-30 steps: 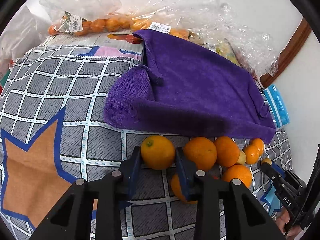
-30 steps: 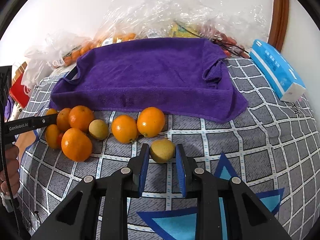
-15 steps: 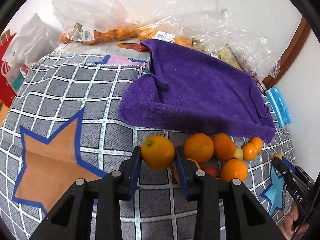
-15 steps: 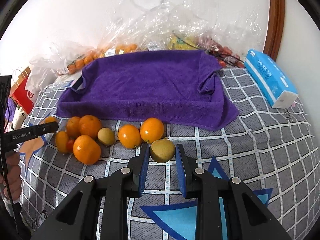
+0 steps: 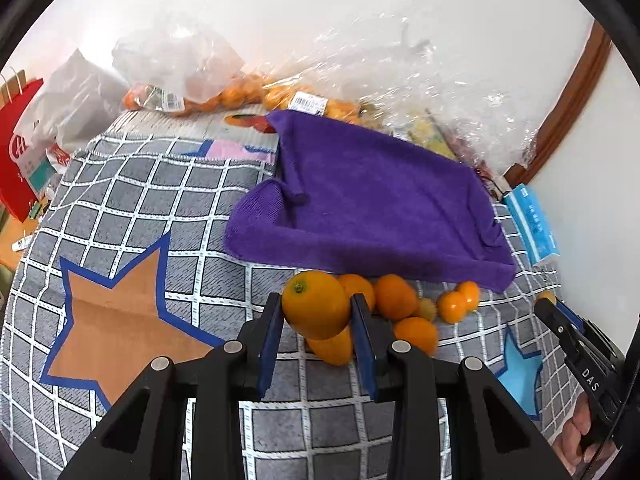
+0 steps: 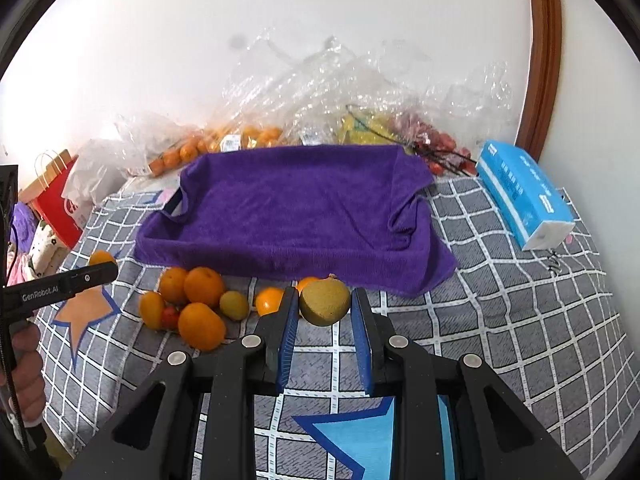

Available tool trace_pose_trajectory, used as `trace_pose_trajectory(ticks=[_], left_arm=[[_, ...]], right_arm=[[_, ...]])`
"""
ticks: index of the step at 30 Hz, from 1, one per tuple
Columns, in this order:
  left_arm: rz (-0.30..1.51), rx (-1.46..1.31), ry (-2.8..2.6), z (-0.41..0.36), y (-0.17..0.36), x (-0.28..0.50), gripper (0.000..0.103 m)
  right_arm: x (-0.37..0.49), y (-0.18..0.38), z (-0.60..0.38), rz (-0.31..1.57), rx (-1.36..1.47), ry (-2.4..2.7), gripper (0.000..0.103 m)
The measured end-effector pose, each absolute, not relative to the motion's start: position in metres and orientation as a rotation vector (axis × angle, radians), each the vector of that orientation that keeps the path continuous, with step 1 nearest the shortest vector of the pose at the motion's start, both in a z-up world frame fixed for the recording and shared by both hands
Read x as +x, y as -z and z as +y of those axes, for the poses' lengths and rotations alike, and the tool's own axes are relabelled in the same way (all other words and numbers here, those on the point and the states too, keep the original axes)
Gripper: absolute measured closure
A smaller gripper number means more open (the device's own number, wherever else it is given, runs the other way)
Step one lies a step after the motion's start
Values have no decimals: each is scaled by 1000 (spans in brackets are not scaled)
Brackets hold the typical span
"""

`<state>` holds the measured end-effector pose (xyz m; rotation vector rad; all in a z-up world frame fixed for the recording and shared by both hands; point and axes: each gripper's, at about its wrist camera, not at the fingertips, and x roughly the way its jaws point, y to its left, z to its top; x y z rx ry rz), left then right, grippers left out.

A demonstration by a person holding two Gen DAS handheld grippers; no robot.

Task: Organize fruits
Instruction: 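Lift the yellow fruit with the right gripper while the left gripper carries the orange over the towel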

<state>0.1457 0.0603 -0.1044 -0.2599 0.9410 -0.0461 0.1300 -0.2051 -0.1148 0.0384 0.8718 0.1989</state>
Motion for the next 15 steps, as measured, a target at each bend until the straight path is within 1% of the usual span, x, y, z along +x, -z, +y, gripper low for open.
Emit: trace_pose_trajectory(ticks=[15], left_arm=[[870,-237,90,42,65,141,71]], right_arm=[[133,77,-201,801,24,-204,77]])
